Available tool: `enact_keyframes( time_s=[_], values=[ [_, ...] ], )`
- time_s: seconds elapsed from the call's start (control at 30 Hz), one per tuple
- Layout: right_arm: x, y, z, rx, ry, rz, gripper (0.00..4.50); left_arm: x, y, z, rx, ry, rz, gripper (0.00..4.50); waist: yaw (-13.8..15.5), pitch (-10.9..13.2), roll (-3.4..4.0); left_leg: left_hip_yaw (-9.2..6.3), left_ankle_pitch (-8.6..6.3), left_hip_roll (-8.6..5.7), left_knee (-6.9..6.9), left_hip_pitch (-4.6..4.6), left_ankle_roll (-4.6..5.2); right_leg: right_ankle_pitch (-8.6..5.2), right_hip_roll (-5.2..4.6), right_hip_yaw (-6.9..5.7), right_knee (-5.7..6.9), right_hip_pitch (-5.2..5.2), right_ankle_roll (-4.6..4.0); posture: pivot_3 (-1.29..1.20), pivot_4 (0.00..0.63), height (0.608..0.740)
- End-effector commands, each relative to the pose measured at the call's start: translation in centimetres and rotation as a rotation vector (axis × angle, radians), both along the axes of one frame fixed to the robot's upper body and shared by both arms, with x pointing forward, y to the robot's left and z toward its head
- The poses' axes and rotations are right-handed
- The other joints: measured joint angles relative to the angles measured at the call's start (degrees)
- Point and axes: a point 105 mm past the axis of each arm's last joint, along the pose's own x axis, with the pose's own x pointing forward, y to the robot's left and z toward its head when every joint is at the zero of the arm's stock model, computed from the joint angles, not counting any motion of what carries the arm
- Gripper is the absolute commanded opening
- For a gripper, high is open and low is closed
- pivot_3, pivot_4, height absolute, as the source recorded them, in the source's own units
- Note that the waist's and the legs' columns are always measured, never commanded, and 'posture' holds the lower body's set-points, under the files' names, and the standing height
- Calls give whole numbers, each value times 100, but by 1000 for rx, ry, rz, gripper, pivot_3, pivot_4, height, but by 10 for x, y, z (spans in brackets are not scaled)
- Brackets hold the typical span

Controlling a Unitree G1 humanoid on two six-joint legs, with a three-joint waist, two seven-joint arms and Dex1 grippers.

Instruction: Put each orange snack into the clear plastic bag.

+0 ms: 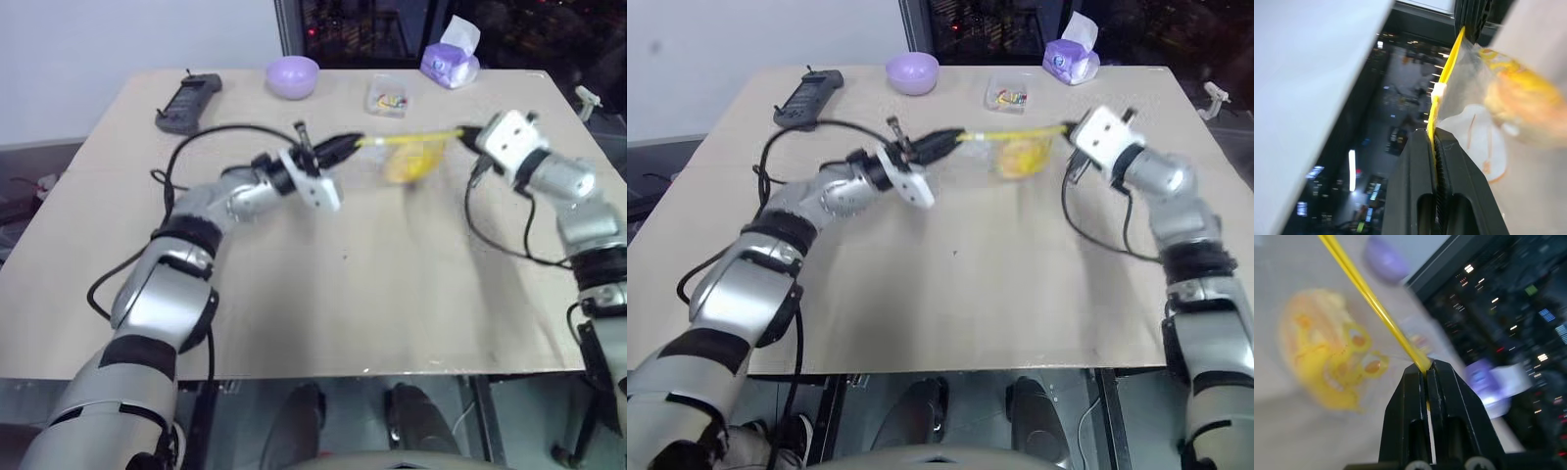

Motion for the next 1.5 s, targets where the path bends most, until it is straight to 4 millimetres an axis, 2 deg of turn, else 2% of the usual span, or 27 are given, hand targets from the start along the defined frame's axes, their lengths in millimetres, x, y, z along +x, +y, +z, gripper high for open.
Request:
enact_keyframes(
  time_s=[0.03, 0.1, 0.13, 0.2, 0.23, 0.27, 0.3, 0.4, 0.5, 0.67, 0.87, 1.1, 1.3, 1.5],
  values=[
    [-9, -13, 11, -7, 44, -22, 63, 1, 13, 26, -79, -33, 27, 0, -1, 0, 0, 0, 0, 0, 0, -1, 0, 0, 0, 0, 0, 0, 0, 0, 150, 740],
    [-12, -11, 14, -8, 48, -15, 63, 1, 11, 26, -78, -27, 24, 0, -10, 0, 0, 1, 0, 0, 0, -1, 1, 0, 0, 1, 2, 0, 0, 0, 150, 740],
    [-13, -11, 16, -13, 42, -15, 318, 0, 10, 24, -73, -22, 19, 0, -11, 0, 0, 1, -1, 0, 1, 0, 2, 0, 0, 1, 4, -1, 0, 0, 150, 740],
    [-18, -8, 4, -63, 107, 0, 909, 0, 6, 14, -54, 6, 9, 0, -2, 0, 0, 1, -2, 0, 2, 0, 5, 0, 0, 1, 8, -3, 0, 0, 150, 740],
    [-22, -7, -7, -118, 162, 6, 1424, 1, 4, 7, -47, 34, 10, 0, -1, 0, 0, 1, -4, 0, 2, 0, 8, 0, 0, 1, 8, -3, 0, 0, 150, 740],
    [-25, -7, -15, -154, 201, 9, 1670, 2, 3, 3, -44, 52, 12, 0, 9, 0, 1, 1, -4, 0, 2, 0, 7, 0, 0, 1, 8, -3, 0, 0, 150, 740],
    [-30, -6, -17, -165, 230, 18, 2133, 1, 2, 0, -41, 66, 4, 0, 9, -1, 1, 1, -4, -1, 2, 0, 7, 0, -1, 1, 6, -2, 0, 0, 150, 740],
    [-44, 7, -2, -124, 249, 93, 2133, -1, 1, -5, -22, 83, -9, 0, -15, 2, 2, 2, -4, 0, 2, -2, 7, 0, 0, 2, 5, -3, 0, 0, 150, 740],
    [-49, 22, 14, -95, 216, 134, 2133, -2, 2, -6, -23, 96, -11, 0, -26, 2, 3, 4, -4, 2, 3, -2, 7, 0, 1, 6, 12, -8, 0, 0, 150, 740],
    [-52, 65, 14, -53, 214, 250, 2133, -4, -1, -7, -21, 124, -33, 0, -13, 1, 2, 2, -4, 3, 5, 1, 7, 0, 3, 4, 14, -7, 0, 0, 150, 740],
    [-47, 94, 20, -37, 120, 303, 2133, -7, -3, -8, -16, 171, -62, 0, -5, 1, 2, 2, 0, 0, 8, -3, 0, 0, 0, 3, 11, -8, 0, 0, 150, 740],
    [-44, 106, 28, -21, -1, 326, 2133, -10, -3, -8, -12, 220, -80, 0, -8, 1, 2, 0, 3, 1, 7, -3, -5, 0, 1, 1, 12, -9, 0, 0, 150, 740],
    [-48, 111, 13, -103, 2, 367, 2133, -9, -2, -6, -22, 254, -78, 0, -13, 1, 2, 0, 4, 1, 7, -3, -7, 0, 2, 2, 13, -9, 0, 0, 150, 740],
    [-53, 112, 16, -94, 13, 403, 2133, -8, 0, -4, -24, 269, -68, 0, -16, 1, 2, 0, 4, 1, 7, -3, -6, 0, 2, 2, 13, -9, 0, 0, 150, 740]
  ],
)
